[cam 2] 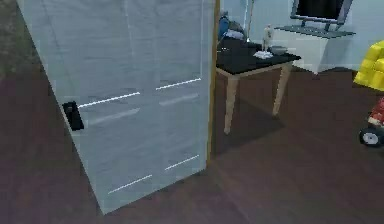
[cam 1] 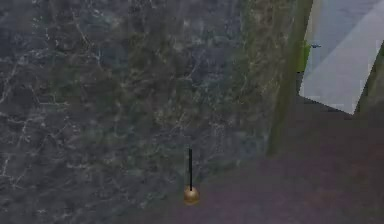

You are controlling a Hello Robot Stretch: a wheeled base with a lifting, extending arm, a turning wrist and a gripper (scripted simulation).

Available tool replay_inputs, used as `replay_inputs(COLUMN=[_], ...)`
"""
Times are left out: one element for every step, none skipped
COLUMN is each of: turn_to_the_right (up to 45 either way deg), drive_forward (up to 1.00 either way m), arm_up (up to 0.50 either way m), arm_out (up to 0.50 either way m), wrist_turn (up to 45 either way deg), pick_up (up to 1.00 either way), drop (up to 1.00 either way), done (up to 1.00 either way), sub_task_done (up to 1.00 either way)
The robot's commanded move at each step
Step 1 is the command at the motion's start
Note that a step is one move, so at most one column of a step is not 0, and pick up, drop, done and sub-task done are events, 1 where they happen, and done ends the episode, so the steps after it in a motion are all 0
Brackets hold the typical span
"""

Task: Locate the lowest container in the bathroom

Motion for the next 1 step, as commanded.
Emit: replay_inputs(turn_to_the_right=[-45.0], drive_forward=[0.00], arm_up=[0.00], arm_out=[0.00], wrist_turn=[0.0], pick_up=[0.00], drop=[0.00], done=[0.00], sub_task_done=[0.00])
